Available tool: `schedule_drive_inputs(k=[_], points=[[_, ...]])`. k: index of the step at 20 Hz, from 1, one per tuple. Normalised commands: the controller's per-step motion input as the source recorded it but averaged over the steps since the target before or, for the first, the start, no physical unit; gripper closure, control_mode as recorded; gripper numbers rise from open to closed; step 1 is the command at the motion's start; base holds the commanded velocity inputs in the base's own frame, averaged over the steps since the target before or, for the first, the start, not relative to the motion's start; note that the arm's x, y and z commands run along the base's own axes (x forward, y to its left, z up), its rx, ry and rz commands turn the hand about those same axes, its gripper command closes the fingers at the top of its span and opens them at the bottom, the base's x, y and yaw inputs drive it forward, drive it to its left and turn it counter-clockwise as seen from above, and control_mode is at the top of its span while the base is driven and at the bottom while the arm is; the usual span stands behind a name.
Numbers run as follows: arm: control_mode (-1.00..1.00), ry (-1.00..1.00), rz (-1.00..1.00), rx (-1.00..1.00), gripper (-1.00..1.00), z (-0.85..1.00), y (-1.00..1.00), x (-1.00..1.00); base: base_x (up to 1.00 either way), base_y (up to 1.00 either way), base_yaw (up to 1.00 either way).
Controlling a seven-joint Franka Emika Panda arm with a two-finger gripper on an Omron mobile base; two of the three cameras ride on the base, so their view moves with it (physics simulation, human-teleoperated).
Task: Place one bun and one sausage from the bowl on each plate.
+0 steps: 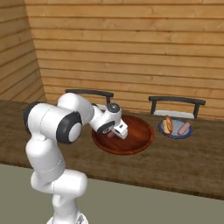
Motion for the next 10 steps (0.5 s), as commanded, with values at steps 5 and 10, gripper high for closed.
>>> schedule_drive_inputs(k=[5,10], points=[[-1.0,0.0,0.0,0.0,-1.0,-0.28,-0.07,0.19,0.0,0.0,0.0],[-1.0,0.01,0.0,0.0,-1.0,-0.2,0.0,0.15,0.0,0.0,0.0]])
